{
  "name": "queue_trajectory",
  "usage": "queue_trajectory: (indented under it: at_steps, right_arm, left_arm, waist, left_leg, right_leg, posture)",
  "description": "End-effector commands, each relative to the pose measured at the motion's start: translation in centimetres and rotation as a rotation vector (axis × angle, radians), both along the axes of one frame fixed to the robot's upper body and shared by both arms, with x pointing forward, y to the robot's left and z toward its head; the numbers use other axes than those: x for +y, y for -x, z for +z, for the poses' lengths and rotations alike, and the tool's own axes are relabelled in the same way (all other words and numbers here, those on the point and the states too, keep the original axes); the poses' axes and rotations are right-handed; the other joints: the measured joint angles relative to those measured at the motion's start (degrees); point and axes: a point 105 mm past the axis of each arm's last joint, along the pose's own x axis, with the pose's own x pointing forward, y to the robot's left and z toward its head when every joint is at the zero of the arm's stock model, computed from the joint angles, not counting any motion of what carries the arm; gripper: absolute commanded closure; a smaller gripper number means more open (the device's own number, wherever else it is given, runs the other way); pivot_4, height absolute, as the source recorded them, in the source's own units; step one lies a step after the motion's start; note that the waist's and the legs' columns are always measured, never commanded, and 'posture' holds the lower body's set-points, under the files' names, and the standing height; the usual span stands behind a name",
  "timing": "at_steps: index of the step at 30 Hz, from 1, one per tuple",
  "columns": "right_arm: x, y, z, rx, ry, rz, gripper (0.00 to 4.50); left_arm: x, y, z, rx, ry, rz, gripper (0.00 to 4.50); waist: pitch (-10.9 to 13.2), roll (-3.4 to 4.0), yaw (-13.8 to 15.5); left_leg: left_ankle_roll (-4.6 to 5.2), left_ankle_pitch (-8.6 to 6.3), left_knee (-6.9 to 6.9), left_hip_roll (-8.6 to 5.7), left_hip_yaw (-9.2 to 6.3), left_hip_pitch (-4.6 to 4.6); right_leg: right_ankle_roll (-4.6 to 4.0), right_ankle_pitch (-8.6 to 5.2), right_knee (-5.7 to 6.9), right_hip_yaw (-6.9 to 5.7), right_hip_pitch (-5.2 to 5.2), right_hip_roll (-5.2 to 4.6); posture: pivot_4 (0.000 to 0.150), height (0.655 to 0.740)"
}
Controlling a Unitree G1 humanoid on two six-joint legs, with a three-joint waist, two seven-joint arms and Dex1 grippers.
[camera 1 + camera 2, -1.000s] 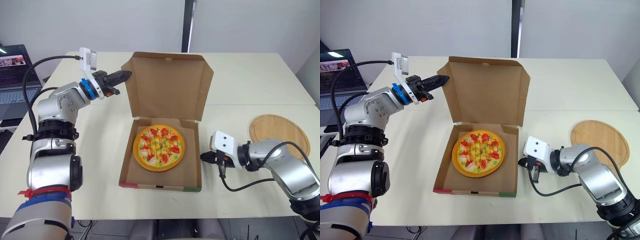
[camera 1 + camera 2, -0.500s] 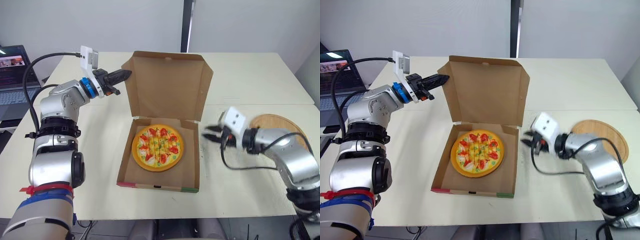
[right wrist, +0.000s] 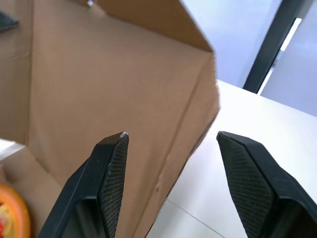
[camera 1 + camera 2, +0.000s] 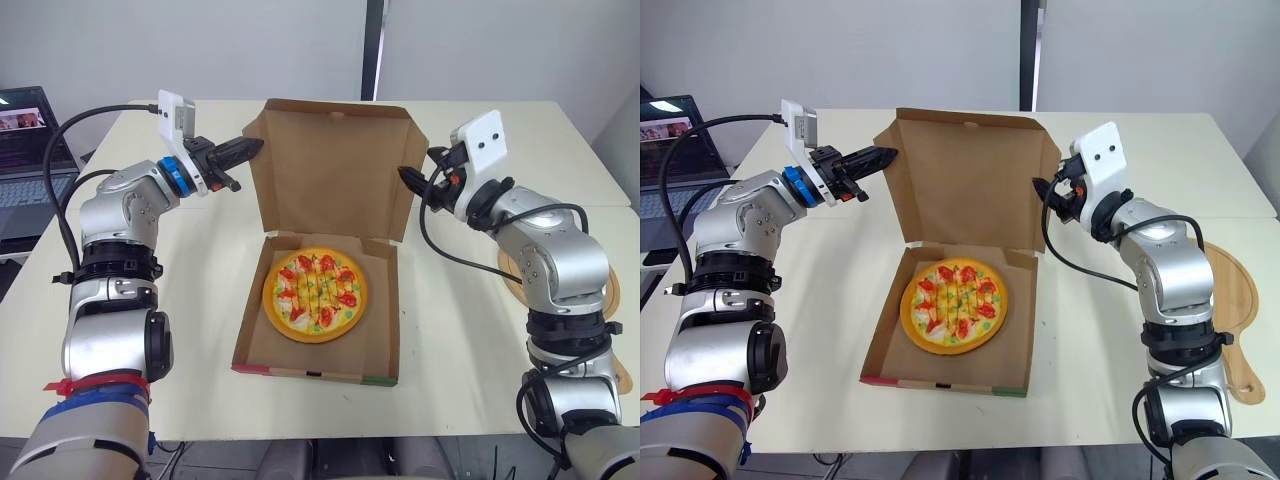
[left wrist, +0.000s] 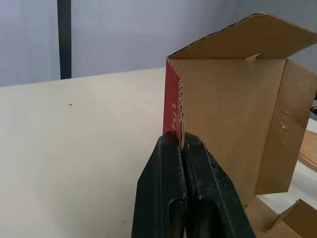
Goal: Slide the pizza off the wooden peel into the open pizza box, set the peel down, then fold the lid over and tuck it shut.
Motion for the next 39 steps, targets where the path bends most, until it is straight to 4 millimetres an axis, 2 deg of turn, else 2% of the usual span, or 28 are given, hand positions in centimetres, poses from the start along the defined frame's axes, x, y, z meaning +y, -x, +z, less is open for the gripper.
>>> queue_trajectory:
  at_steps: [1, 6, 7, 15, 21, 28, 33, 39]
  right_arm:
    - [0.0, 0.3, 1.8, -0.055, -0.035, 0.005, 2.41]
    - [0.2, 0.0, 1.9, -0.044, -0.052, 0.014, 4.26]
    - [0.3, -0.1, 1.9, -0.042, -0.054, 0.015, 4.47]
    - [0.9, -1.0, 2.5, -0.053, -0.048, 0.014, 4.47]
    - [0.9, -2.1, 3.6, -0.107, -0.025, 0.0, 4.47]
    - [1.2, -2.8, 5.0, -0.165, -0.015, 0.003, 4.47]
    - [1.8, -1.4, 5.0, -0.18, -0.014, 0.029, 4.47]
    - [2.8, 1.6, 4.6, -0.162, -0.046, 0.046, 4.47]
  left_arm:
    - [-0.5, 0.3, 1.2, -0.057, -0.009, -0.01, 4.5]
    - [-0.6, 0.4, 1.3, -0.062, 0.004, -0.008, 4.5]
    - [-0.6, 0.4, 1.3, -0.064, 0.004, -0.007, 4.5]
    - [-1.5, -0.7, 1.5, -0.118, -0.034, 0.069, 4.5]
    - [-1.5, -1.8, 2.8, -0.169, -0.022, 0.144, 4.5]
    - [-2.0, -2.3, 3.8, -0.21, -0.021, 0.156, 4.5]
    - [-1.9, -1.4, 3.9, -0.221, -0.017, 0.133, 4.5]
    - [-0.8, 1.5, 4.0, -0.201, 0.009, 0.142, 4.5]
  waist:
    - [0.0, 0.0, -0.2]
    - [0.0, 0.01, -0.5]
    - [0.0, 0.01, -0.6]
    - [0.0, 0.0, -0.5]
    - [0.0, 0.0, -0.6]
    - [0.0, 0.0, -1.0]
    - [0.0, 0.0, -1.5]
    - [0.0, 0.02, -2.0]
  left_leg:
    - [0.0, 0.0, 0.0, 0.0, 0.0, 0.0]
    - [-0.02, 0.01, 0.0, 0.0, 0.04, 0.0]
    - [-0.03, 0.02, 0.0, 0.0, 0.07, 0.0]
    - [-0.2, 0.14, 0.06, 0.0, 0.14, -0.05]
    - [-0.22, 0.16, 0.07, 0.0, 0.21, -0.08]
    - [-0.23, 0.16, 0.07, 0.01, 0.25, -0.15]
    - [-0.23, 0.16, 0.06, 0.02, 0.29, -0.22]
    - [-0.23, 0.16, 0.02, 0.08, 0.17, -0.23]
  right_leg:
    - [0.0, 0.0, 0.01, 0.0, 0.0, 0.0]
    - [0.0, 0.0, 0.16, 0.06, -0.08, 0.0]
    - [0.0, 0.0, 0.23, 0.09, -0.12, 0.0]
    - [-0.01, 0.0, 0.64, 0.19, -0.38, 0.0]
    - [-0.04, 0.02, 0.67, 0.21, -0.46, 0.0]
    - [-0.05, 0.03, 0.7, 0.22, -0.58, 0.0]
    - [-0.06, 0.03, 0.73, 0.25, -0.69, -0.01]
    - [-0.06, 0.03, 0.77, 0.29, -0.76, -0.01]
  posture:
    - [0.15, 0.74]
    - [0.15, 0.74]
    - [0.15, 0.74]
    - [0.15, 0.74]
    - [0.15, 0.74]
    - [0.15, 0.74]
    - [0.15, 0.74]
    - [0.15, 0.74]
